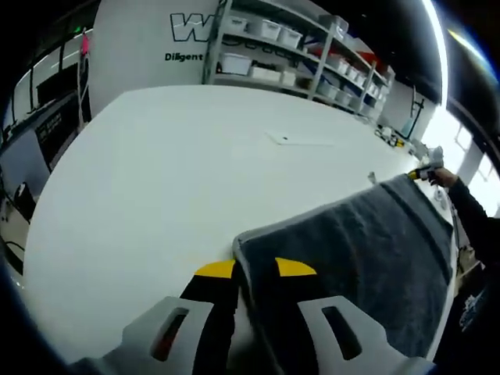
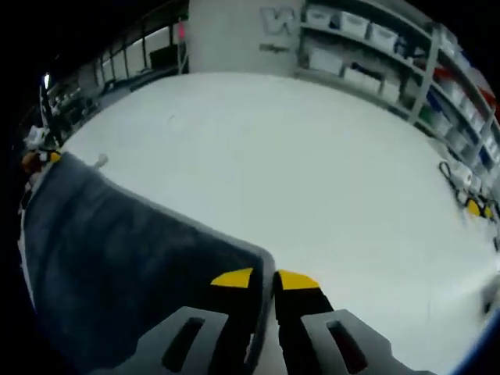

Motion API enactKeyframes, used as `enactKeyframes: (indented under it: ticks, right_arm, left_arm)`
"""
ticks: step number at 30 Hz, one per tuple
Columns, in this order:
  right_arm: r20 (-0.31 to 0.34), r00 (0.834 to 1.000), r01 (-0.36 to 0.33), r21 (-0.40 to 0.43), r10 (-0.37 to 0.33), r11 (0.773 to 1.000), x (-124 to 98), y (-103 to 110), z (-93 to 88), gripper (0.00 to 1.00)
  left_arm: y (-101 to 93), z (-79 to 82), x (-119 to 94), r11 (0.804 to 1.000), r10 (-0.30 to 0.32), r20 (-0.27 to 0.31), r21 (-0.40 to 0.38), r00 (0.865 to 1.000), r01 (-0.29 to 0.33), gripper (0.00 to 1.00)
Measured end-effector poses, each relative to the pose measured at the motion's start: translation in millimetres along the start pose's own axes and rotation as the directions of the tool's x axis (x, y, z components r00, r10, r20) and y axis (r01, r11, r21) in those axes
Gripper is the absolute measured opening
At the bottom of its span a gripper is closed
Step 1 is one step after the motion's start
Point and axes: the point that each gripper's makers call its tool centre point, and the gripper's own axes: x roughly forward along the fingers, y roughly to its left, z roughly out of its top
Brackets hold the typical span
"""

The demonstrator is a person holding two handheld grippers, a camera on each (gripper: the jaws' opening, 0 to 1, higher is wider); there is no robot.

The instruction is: Open the folded towel by lifting each exposed corner and separating the folded layers until the towel lies flat within the target outline without major curled edges

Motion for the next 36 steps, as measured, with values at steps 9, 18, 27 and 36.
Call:
enactKeyframes:
  ticks: [9, 18, 27, 36]
  right_arm:
    - [0.012, 1.0, -0.011, -0.023, 0.011, 1.0, 1.0, 4.9, -1.0, 0.02]
    - [0.03, 0.999, -0.016, 0.016, 0.016, 1.0, 1.6, 4.2, -1.1, 0.01]
    - [0.049, 0.999, -0.005, 0.028, 0.003, 1.0, 8.4, -10.2, 3.9, 0.01]
    - [0.06, 0.998, -0.004, 0.037, 0.002, 0.999, 12.3, -22.2, 7.2, 0.01]
  left_arm:
    - [8.3, -2.5, -1.8, 0.999, 0.012, 0.02, -0.035, 1.0, -0.012, 0.01]
    - [20.4, -0.5, -4.1, 0.998, 0.021, 0.053, -0.063, 0.998, -0.018, 0.0]
    - [28.6, -0.5, -2.1, 0.997, 0.023, 0.049, -0.08, 0.999, -0.019, 0.0]
    - [29.7, 0.0, -3.6, 0.997, 0.012, 0.055, -0.071, 0.998, -0.008, 0.0]
